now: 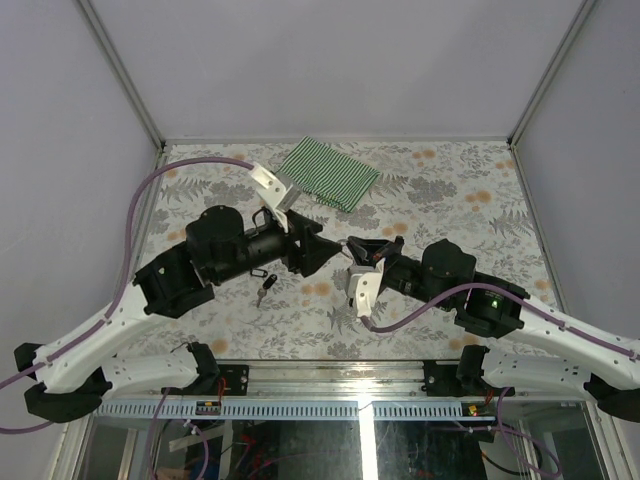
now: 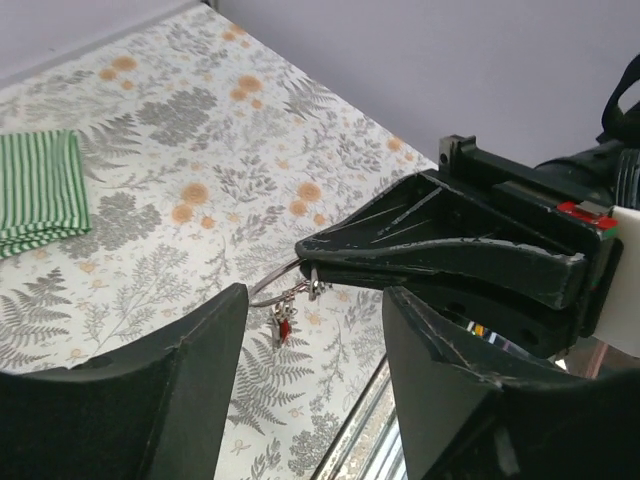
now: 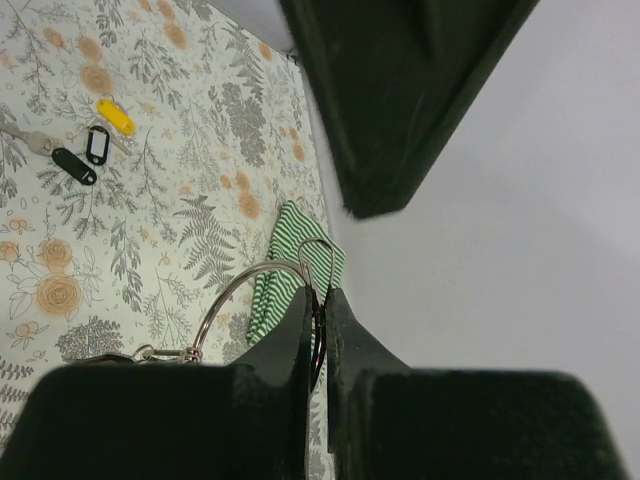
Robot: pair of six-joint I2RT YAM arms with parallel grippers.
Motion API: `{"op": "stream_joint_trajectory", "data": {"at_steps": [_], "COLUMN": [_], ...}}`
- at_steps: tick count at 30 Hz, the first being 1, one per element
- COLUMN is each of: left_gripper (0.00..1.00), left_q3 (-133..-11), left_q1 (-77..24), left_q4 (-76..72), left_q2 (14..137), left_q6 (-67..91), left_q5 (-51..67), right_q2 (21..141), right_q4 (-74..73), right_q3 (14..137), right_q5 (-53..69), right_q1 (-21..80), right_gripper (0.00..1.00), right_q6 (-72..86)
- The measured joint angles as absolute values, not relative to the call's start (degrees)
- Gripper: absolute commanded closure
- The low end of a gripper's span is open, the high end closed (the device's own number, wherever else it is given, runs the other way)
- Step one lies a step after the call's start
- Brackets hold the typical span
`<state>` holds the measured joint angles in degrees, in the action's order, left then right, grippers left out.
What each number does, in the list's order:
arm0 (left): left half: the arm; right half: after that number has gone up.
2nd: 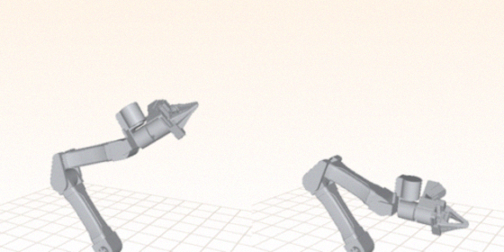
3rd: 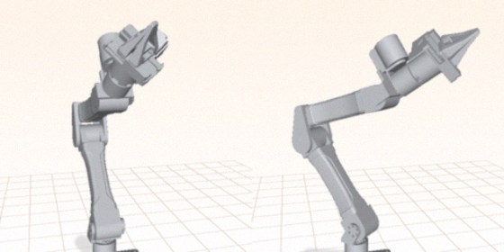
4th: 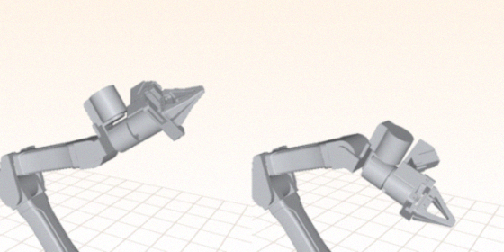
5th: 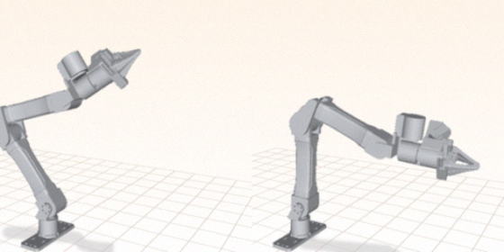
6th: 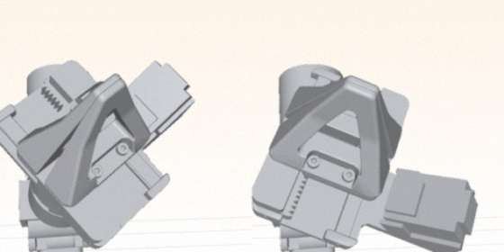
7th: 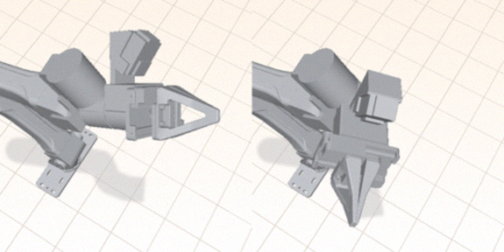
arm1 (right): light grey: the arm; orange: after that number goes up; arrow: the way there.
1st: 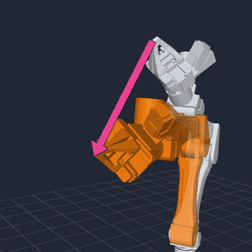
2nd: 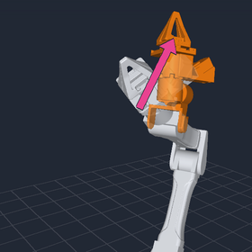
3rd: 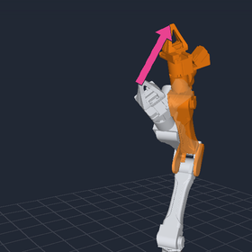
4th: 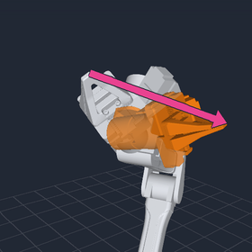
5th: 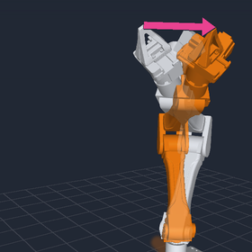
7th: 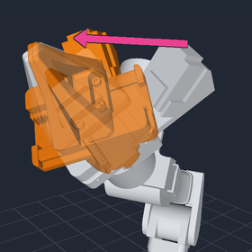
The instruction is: Put the keys on the keyring
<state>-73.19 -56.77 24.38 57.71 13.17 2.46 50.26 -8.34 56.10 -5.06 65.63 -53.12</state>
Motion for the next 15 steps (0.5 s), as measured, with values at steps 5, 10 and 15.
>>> {"op": "stream_joint_trajectory", "data": {"at_steps": [5, 10, 15], "left_gripper": [0.39, 0.35, 0.33], "left_q3": [-73.2, -72.1, -70.0], "left_q1": [-56.8, -56.8, -56.8], "left_q4": [25.8, 28.4, 32.5], "left_q2": [54.5, 52.1, 51.1], "left_q6": [13.5, 15.9, 19.5], "left_q5": [-2.1, -6.8, -10.0], "right_q2": [50.5, 50.5, 50.5], "right_q4": [-8.4, -8.4, -8.4], "right_q3": [56.1, 56.1, 56.2], "right_q5": [-6.4, -6.9, -7.1], "right_q1": [65.6, 65.6, 65.6], "right_gripper": [1.00, 1.00, 1.00], "right_q6": [-53.1, -52.9, -52.3]}}
